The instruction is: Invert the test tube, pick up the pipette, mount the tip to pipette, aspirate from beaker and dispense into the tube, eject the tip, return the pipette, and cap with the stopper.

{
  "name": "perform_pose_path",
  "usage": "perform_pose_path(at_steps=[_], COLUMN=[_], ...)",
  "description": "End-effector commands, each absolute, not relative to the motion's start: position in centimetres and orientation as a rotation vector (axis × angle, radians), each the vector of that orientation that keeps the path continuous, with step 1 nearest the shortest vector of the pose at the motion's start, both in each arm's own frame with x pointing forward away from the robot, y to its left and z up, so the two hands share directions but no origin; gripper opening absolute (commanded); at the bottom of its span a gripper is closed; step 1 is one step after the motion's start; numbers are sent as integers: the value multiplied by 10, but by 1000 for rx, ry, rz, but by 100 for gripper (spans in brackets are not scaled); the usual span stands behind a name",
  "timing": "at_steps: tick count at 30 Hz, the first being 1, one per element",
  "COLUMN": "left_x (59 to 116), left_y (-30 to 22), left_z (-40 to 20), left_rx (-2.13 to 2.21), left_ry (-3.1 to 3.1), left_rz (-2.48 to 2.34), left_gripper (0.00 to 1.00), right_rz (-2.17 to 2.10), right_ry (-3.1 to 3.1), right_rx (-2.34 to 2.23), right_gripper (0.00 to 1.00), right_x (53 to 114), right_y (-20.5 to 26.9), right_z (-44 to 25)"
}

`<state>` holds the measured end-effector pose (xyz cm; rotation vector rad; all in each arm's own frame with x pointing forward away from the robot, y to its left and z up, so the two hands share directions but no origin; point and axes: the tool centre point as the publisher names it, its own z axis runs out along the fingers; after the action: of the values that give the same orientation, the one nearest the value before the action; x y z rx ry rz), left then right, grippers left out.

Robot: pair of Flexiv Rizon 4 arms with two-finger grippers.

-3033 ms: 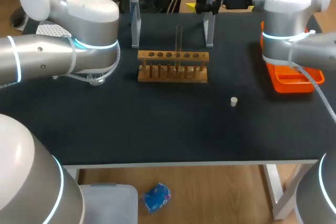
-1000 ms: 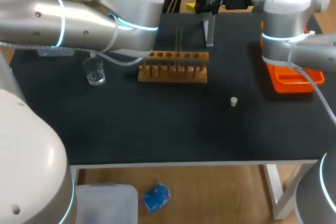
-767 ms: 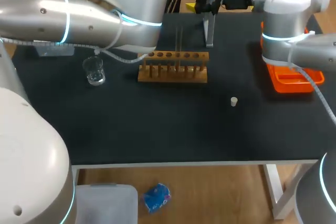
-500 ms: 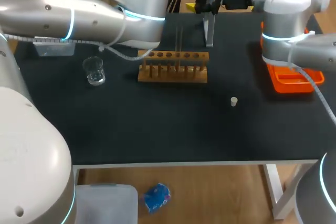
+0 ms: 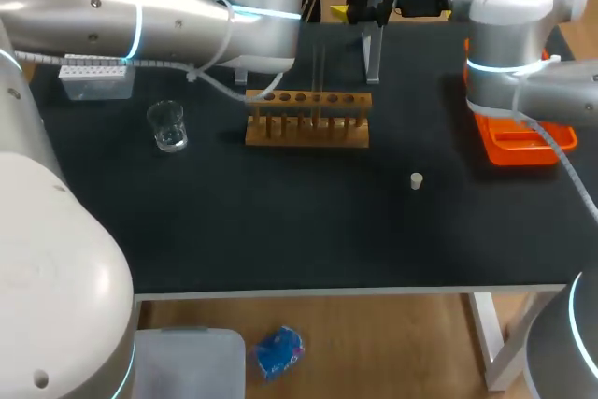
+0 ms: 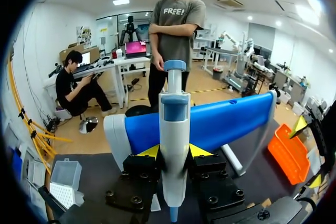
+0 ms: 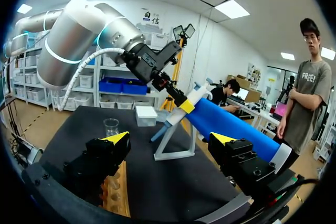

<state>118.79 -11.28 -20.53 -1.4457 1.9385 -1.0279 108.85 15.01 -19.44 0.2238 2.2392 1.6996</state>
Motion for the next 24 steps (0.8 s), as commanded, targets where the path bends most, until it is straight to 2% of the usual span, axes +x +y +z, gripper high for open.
perform_pose_path(at_steps=[1, 22, 23, 24], left_x=[1193, 1187, 1186, 1185], left_y=[-113, -112, -112, -112], left_z=[-206, -216, -216, -216], left_rx=[-1458, -1485, -1484, -1485], left_ry=[1956, 1960, 1961, 1961], left_rz=[-1010, -1021, -1024, -1026], left_gripper=[0, 0, 4, 23], right_rz=[1701, 1701, 1701, 1701], right_ry=[2243, 2243, 2243, 2243], right_rx=[220, 220, 220, 220], right_gripper=[100, 100, 100, 100], right_x=[1089, 1089, 1089, 1089], right_y=[149, 149, 149, 149], right_z=[-194, -194, -194, -194])
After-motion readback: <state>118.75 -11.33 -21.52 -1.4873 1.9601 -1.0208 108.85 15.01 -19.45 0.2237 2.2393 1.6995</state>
